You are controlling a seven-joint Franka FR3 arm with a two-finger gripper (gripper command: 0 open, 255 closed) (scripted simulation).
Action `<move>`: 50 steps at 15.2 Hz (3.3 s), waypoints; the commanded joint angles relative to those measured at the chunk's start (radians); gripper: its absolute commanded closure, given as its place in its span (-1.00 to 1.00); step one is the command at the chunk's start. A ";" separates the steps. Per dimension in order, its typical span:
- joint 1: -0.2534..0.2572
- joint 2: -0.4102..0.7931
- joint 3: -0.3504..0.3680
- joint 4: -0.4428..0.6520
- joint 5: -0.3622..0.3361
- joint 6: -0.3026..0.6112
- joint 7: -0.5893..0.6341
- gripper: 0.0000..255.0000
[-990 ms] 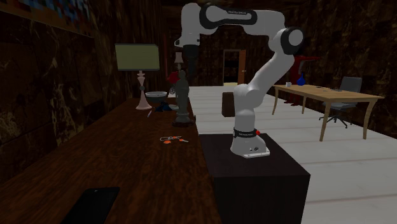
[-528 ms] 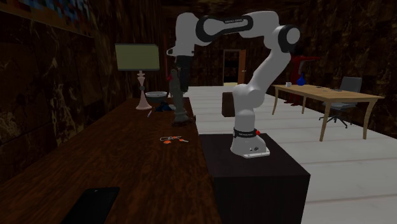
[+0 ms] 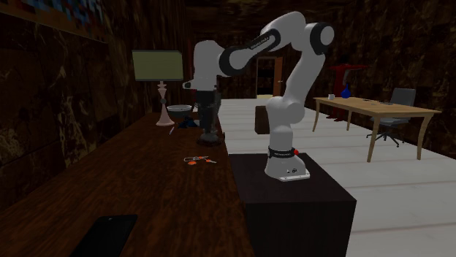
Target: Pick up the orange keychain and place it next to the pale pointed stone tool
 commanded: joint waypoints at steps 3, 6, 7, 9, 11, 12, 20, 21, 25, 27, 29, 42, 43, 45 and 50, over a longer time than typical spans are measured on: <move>0.030 0.131 0.047 -0.010 0.005 0.156 -0.011 -1.00; 0.038 0.185 0.064 -0.014 0.002 0.218 -0.012 -1.00; 0.038 0.196 0.066 -0.020 0.002 0.234 -0.011 -1.00; 0.037 0.218 0.070 -0.030 0.002 0.267 -0.010 -1.00; 0.037 0.242 0.073 -0.039 0.001 0.300 -0.008 -1.00; 0.037 0.261 0.076 -0.046 0.000 0.326 -0.007 -1.00; 0.037 0.261 0.076 -0.046 0.000 0.326 -0.007 -1.00; 0.037 0.261 0.076 -0.046 0.000 0.326 -0.007 1.00; 0.037 0.255 0.076 -0.049 0.002 0.323 -0.008 1.00; 0.038 0.252 0.076 -0.053 0.003 0.324 -0.008 1.00; 0.042 0.247 0.080 -0.054 0.004 0.320 -0.001 1.00; 0.039 0.146 0.058 0.033 -0.001 0.133 -0.005 1.00; 0.039 0.138 0.057 0.041 -0.002 0.117 -0.005 1.00; 0.039 0.124 0.054 0.057 -0.003 0.086 -0.004 1.00; 0.028 0.091 0.030 0.075 -0.011 0.033 -0.029 1.00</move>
